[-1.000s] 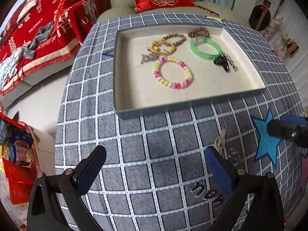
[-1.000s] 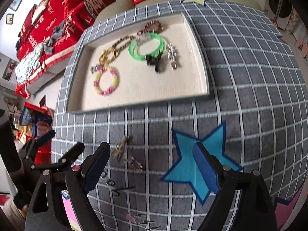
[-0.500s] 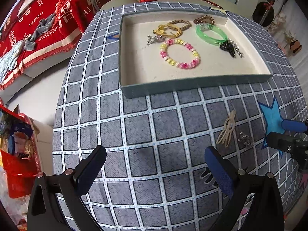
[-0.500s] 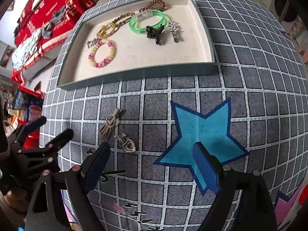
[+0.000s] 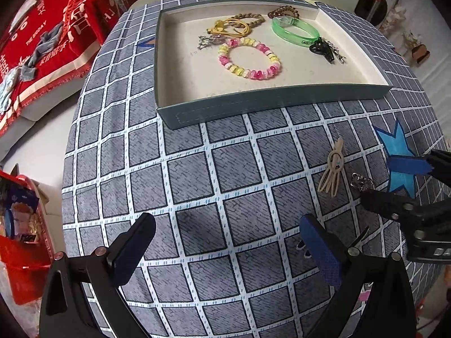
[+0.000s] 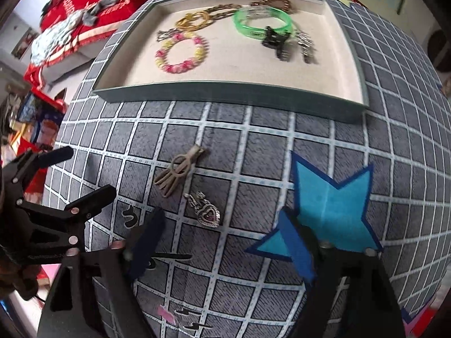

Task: Organize jewelry
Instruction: 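Move the left tool to the tan hair clip while the right tool moves to the heart pendant, then grasp the silver heart pendant with the right tool while the left tool grasps the tan fork-shaped hair clip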

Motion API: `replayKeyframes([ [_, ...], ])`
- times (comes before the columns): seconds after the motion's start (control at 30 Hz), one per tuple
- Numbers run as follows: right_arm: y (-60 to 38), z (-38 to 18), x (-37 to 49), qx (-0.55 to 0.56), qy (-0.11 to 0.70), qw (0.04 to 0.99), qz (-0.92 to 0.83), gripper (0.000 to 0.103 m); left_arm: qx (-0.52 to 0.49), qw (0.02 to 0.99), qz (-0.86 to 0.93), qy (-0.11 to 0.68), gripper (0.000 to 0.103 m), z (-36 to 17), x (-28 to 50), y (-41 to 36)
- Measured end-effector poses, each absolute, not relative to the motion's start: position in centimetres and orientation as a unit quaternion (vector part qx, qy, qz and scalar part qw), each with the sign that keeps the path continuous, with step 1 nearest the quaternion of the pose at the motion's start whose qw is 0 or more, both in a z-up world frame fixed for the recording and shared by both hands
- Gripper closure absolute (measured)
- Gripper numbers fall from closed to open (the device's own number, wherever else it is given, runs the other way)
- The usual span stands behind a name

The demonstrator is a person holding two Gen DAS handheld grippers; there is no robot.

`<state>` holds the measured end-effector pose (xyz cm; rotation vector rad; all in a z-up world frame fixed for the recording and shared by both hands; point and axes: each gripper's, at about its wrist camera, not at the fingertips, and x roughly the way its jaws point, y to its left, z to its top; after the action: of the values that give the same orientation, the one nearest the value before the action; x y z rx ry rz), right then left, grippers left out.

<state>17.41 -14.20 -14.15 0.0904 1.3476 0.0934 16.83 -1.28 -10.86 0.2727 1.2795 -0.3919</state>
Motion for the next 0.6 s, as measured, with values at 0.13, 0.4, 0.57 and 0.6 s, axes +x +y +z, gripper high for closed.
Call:
replayKeyframes([
  [0.13, -13.5, -14.6, 17.8, 0.037, 0.622, 0.781, 0.046, 0.040, 0.132, 0.774, -0.187, 0.590, 0.000, -11.1, 17.0, -1.7],
  [0.4, -12.3, -14.6, 18.3, -0.023, 0.613, 0.789, 0.041, 0.066, 0.139, 0.772, -0.196, 0.588, 0.000, -11.6, 17.5, -2.7],
  [0.57, -11.5, -14.6, 18.4, -0.054, 0.605, 0.793, 0.038, 0.086, 0.140, 0.772, -0.205, 0.585, 0.000, -11.5, 17.7, -3.3],
  [0.6, -11.7, -14.6, 18.4, -0.048, 0.605, 0.794, 0.038, 0.086, 0.140, 0.772, -0.206, 0.584, 0.000, -11.5, 17.7, -3.4],
])
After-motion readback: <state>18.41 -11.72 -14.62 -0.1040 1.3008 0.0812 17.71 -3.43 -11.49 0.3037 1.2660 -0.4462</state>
